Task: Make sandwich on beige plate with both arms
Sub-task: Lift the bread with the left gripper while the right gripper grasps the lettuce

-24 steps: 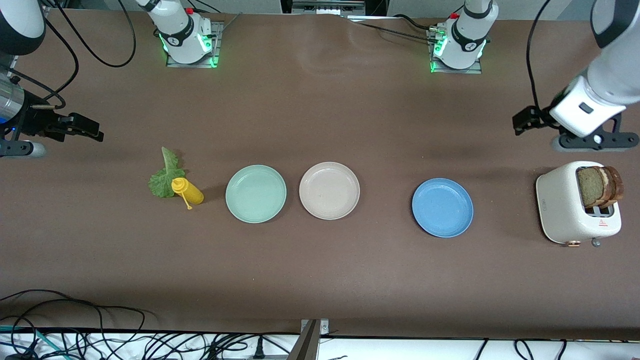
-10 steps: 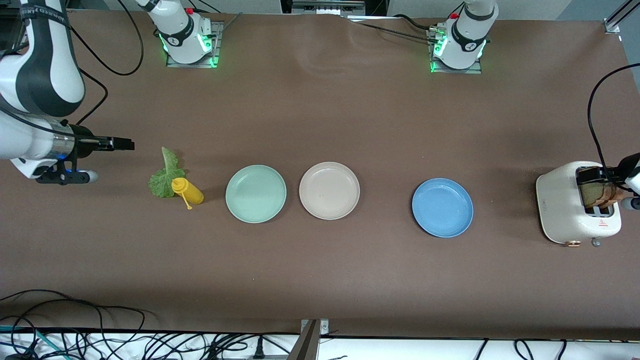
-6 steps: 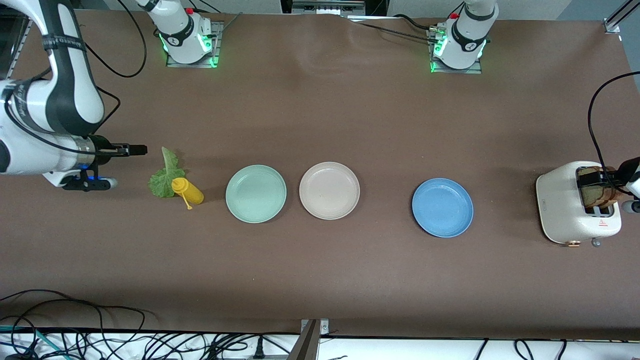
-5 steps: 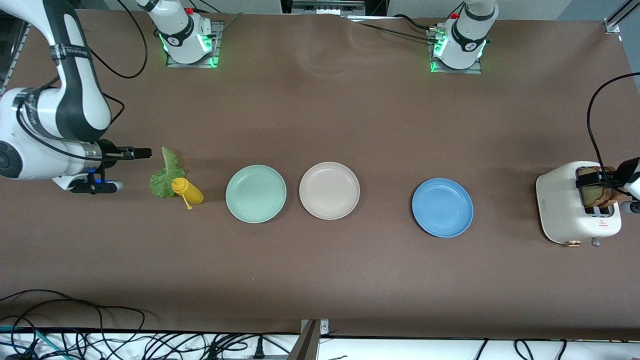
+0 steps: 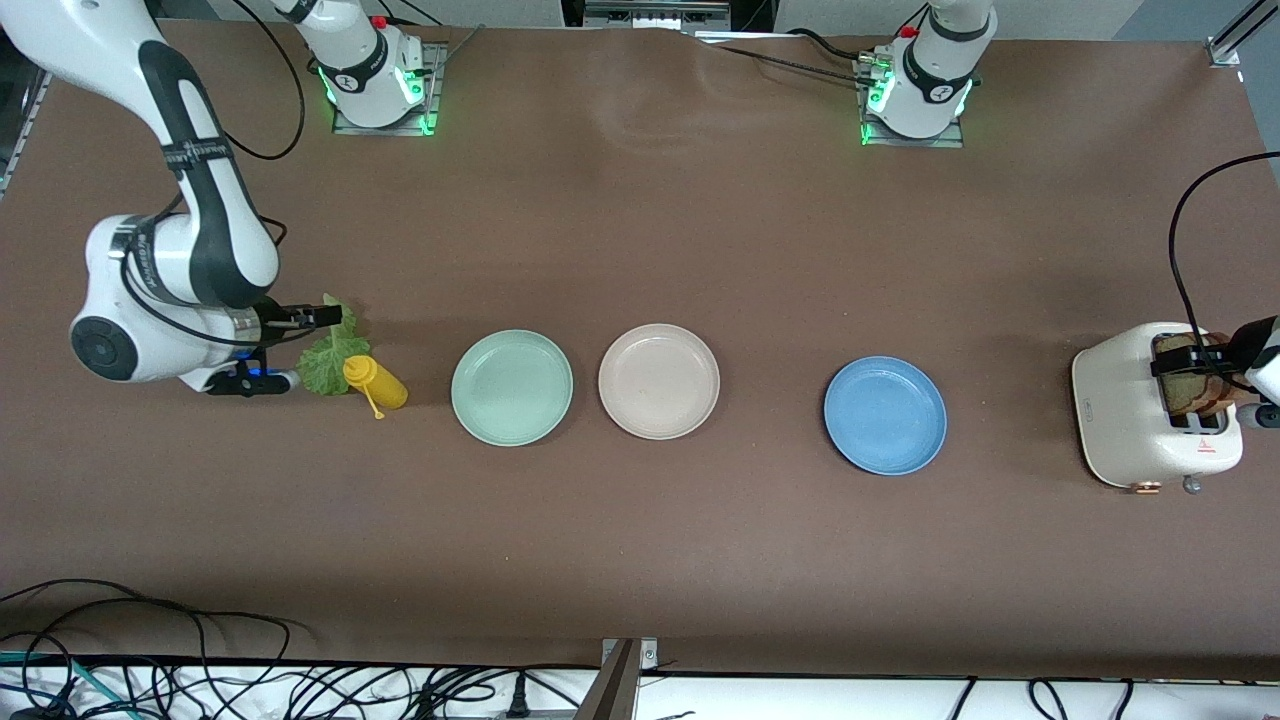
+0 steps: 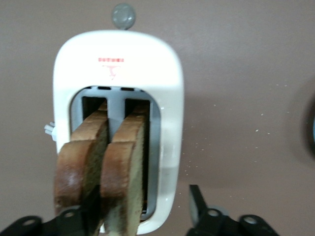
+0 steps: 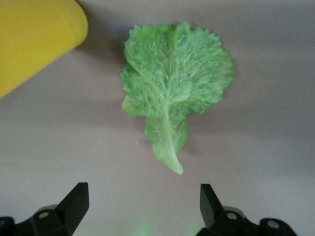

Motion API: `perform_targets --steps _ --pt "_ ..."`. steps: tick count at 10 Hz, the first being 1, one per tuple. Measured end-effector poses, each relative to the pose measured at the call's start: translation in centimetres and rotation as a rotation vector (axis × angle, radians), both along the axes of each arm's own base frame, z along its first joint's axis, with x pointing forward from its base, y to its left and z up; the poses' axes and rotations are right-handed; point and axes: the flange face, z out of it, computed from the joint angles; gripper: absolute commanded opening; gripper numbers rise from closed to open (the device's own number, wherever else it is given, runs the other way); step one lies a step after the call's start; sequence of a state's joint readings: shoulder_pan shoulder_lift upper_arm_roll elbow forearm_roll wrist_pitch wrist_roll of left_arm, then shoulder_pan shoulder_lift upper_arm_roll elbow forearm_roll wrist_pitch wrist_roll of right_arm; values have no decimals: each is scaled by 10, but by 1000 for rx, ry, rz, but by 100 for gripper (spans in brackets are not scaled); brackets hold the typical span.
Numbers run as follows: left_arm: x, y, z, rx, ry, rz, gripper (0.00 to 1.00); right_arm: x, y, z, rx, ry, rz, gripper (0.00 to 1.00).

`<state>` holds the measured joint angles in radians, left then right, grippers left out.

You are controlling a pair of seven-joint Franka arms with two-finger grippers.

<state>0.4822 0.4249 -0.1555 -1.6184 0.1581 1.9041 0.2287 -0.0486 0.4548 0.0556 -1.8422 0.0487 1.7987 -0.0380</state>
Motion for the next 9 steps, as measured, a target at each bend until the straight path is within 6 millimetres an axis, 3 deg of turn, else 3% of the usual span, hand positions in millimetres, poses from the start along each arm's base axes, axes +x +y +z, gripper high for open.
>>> perform_targets --steps 1,5,8,9 --pt "-3 9 0 0 1 13 1 -2 0 -15 1 15 -1 100" --pt "-4 12 0 -1 -1 18 0 -5 -4 -55 2 48 -10 100" --pt "-2 12 7 2 -10 17 0 -7 -10 -74 3 64 -22 78" --pt "-2 12 17 7 -18 15 0 -9 -13 -79 3 72 -27 64"
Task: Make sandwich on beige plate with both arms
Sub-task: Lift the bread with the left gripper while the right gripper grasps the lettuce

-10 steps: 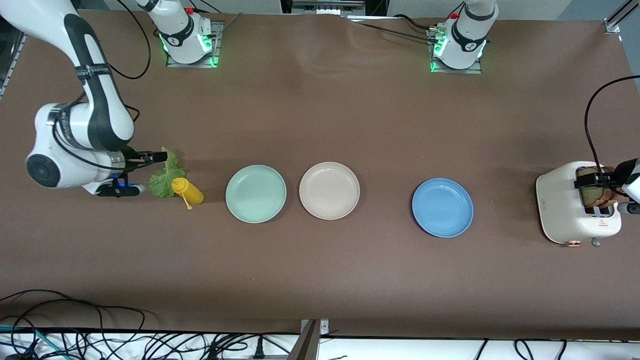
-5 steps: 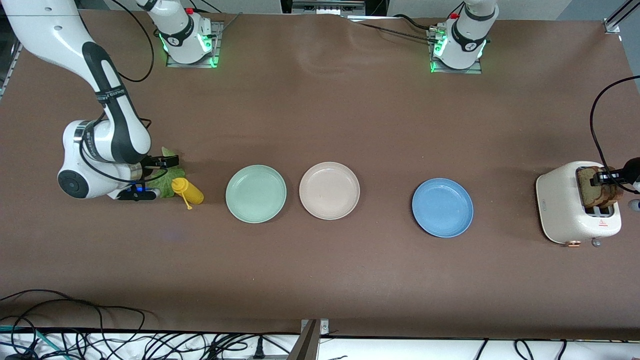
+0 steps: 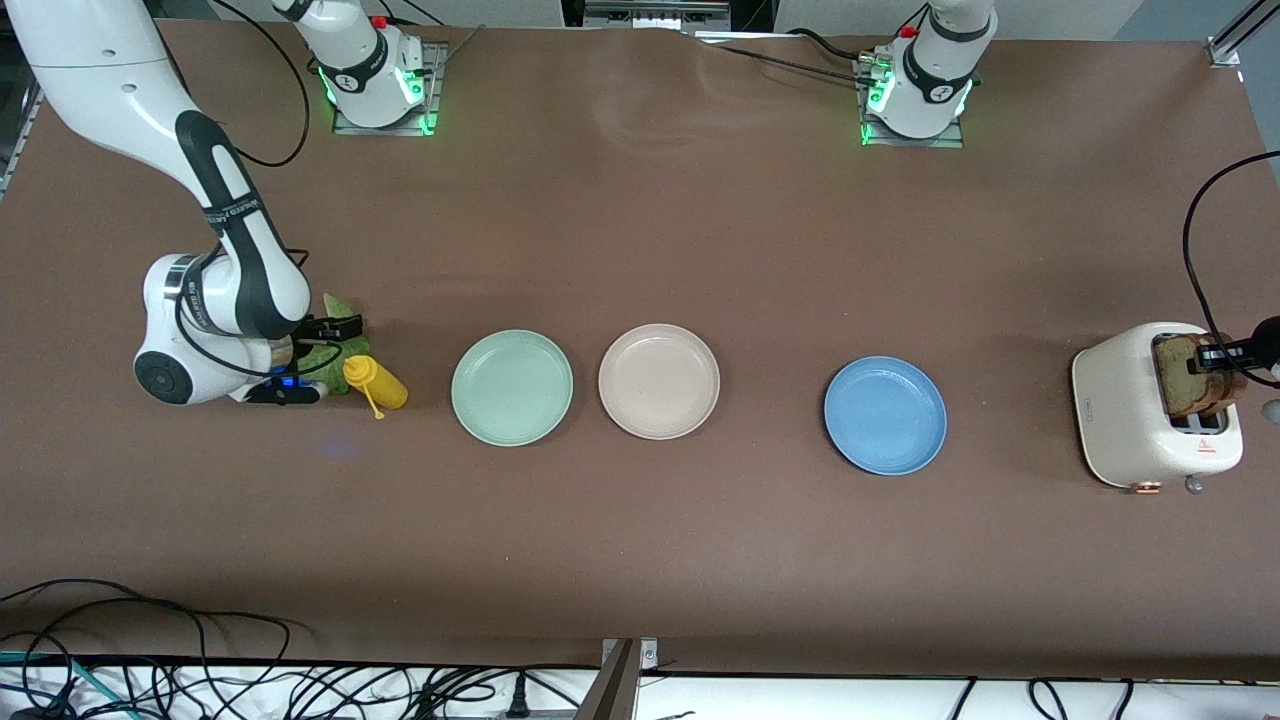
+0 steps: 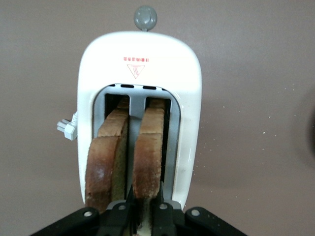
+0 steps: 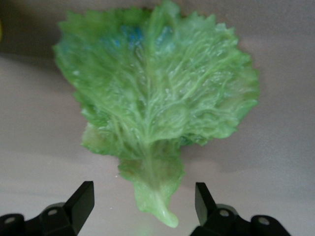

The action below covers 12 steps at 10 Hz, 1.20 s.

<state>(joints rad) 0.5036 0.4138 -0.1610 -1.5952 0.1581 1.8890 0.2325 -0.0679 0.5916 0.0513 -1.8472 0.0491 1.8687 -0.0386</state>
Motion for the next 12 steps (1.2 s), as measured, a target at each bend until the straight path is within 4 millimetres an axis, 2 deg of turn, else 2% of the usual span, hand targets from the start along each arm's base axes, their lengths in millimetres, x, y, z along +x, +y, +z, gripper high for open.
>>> perform_targets --steps 3,4,6,7,8,10,12 --pt "-6 -18 57 15 -16 -26 0 -1 -9 -2 4 2 -9 10" --pt "-8 -33 80 19 -19 -44 0 -1 -9 -2 7 2 -5 0" --pt "-6 -83 121 5 -5 -103 0 1 -6 1 40 -1 3 0" --pt "-4 -114 131 -7 15 -126 0 3 -4 9 60 2 2 0" --pt "-4 -145 134 -24 48 -165 0 11 -5 28 69 10 5 0" --pt "-5 -215 123 -70 124 -270 0 32 -11 88 79 20 9 0" --pt "-3 -294 98 -181 179 -306 0 47 -23 143 100 17 29 0"
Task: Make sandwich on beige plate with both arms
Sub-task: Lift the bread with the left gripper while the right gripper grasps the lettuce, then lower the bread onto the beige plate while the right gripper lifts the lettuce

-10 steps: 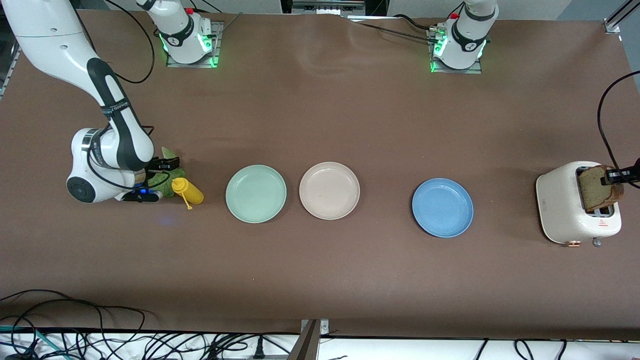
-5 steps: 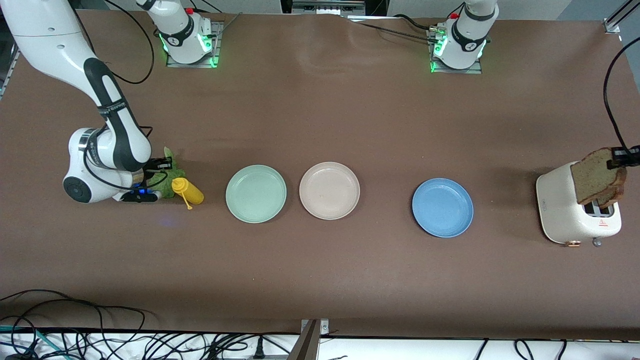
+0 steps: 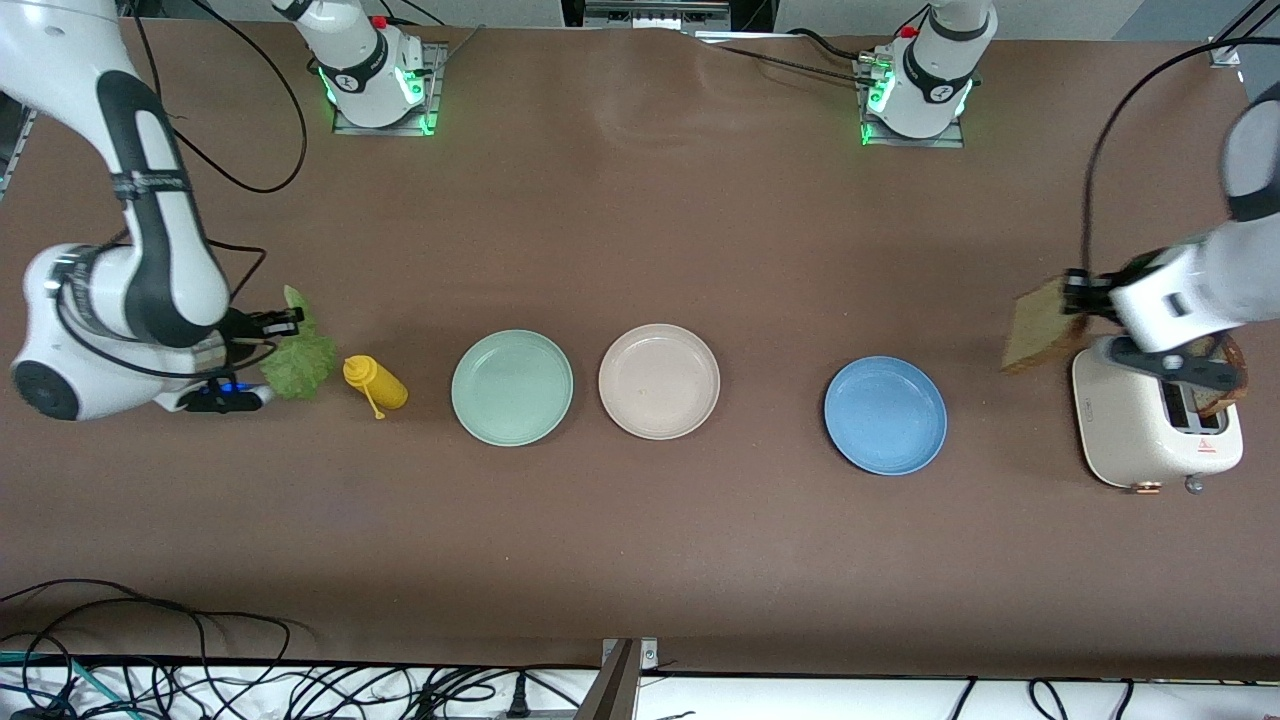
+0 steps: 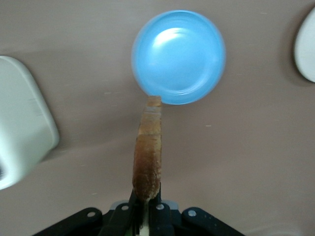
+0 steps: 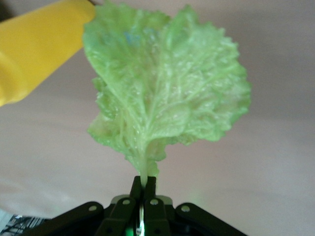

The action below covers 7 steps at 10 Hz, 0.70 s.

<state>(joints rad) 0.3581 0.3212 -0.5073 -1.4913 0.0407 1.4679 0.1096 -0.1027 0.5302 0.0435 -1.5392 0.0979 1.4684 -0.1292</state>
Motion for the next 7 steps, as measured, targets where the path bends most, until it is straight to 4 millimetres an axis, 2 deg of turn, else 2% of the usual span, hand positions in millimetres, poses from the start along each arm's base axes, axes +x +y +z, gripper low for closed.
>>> perform_targets --steps 1,2,4,6,7 --pt "-1 -39 -18 -88 59 29 0 5 -4 19 4 -8 6 0" --pt "-1 -69 -38 -174 125 53 0 9 -8 33 0 -21 9 0" --pt "13 -115 -87 -344 181 107 0 13 -8 62 -3 -66 21 0" --pt "31 -149 -136 -525 201 213 0 11 13 112 5 -115 49 0" --pt "37 -170 -151 -580 182 253 0 12 30 137 7 -141 54 0"
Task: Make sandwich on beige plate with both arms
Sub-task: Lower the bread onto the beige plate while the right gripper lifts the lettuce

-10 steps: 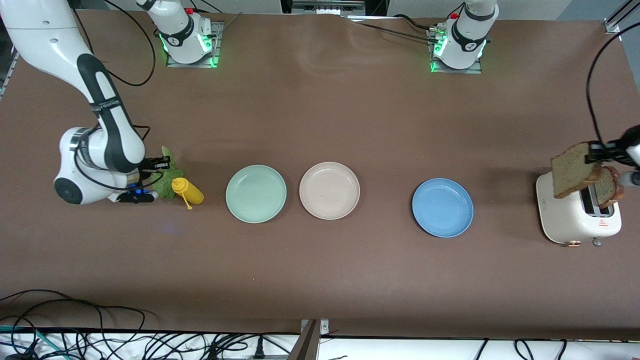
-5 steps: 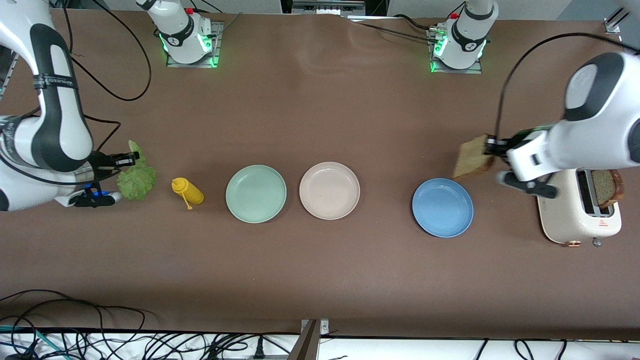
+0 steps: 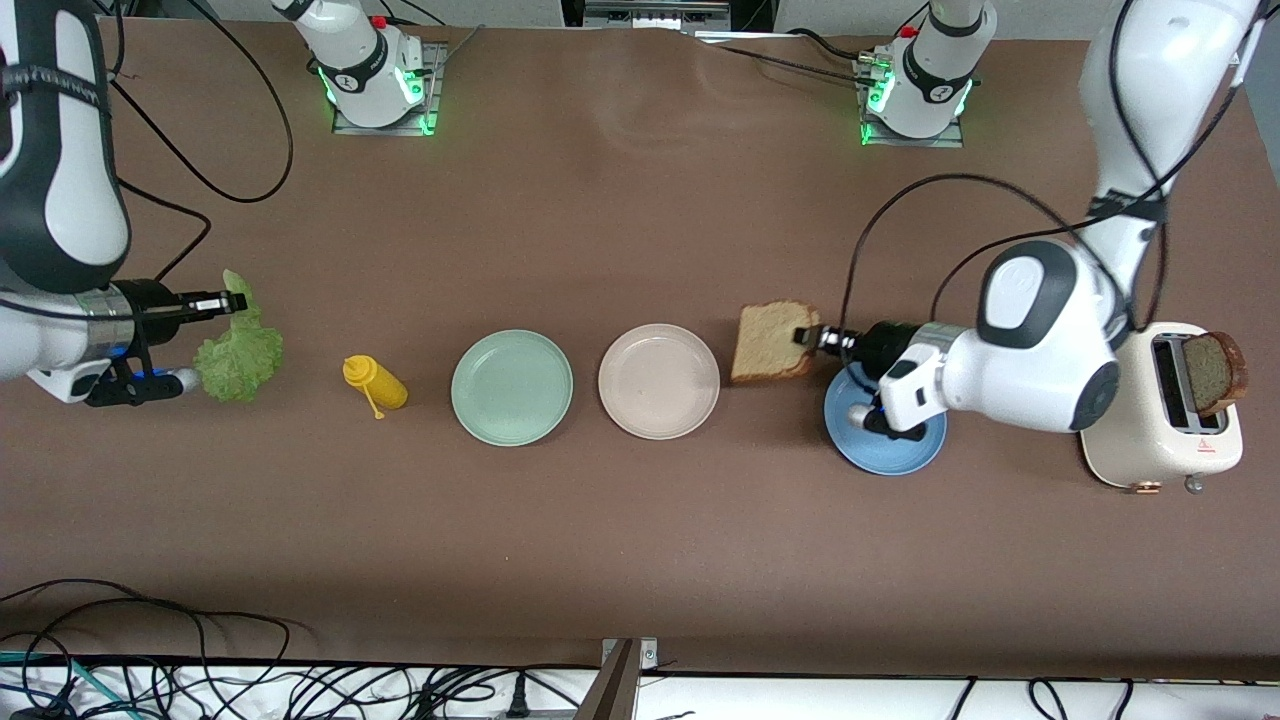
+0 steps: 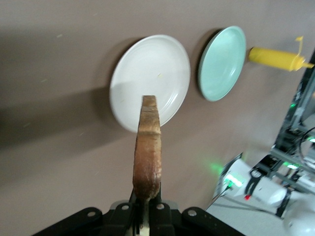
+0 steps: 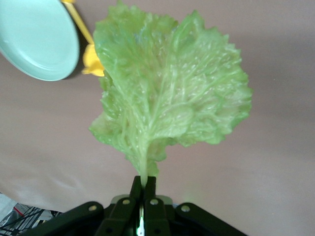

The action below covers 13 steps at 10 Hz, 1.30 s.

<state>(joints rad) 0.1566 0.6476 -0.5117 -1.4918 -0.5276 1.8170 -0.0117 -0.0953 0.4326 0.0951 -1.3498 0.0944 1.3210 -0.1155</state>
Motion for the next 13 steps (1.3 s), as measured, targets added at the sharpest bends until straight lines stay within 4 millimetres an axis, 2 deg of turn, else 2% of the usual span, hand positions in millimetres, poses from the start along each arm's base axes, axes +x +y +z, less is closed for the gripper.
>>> perform_targets --steps 2,3,4,6,7,9,10,11,13 --pt "1 -50 -20 -25 -77 35 0 2 54 37 -6 -45 -43 0" --pt "0 -65 -29 -57 -101 40 0 0 83 46 -16 -57 -76 0" --pt "-2 -73 -42 -116 -114 26 0 -1 109 50 -23 -70 -113 0" --pt "-5 -71 -88 -233 -126 -5 0 0 155 51 -31 -100 -207 0" --pt "-8 -71 -110 -265 -123 -18 0 1 176 48 -37 -110 -247 0" --pt "-13 -71 -137 -296 -127 -25 1 4 212 33 -49 -123 -317 0" --pt "-15 -72 -145 -297 -138 -28 86 5 226 26 -53 -125 -342 0" --pt "-19 -75 -152 -294 -144 -32 100 5 236 20 -52 -130 -355 0" --pt "-22 -77 -156 -296 -153 -42 100 7 254 8 -41 -142 -365 0"
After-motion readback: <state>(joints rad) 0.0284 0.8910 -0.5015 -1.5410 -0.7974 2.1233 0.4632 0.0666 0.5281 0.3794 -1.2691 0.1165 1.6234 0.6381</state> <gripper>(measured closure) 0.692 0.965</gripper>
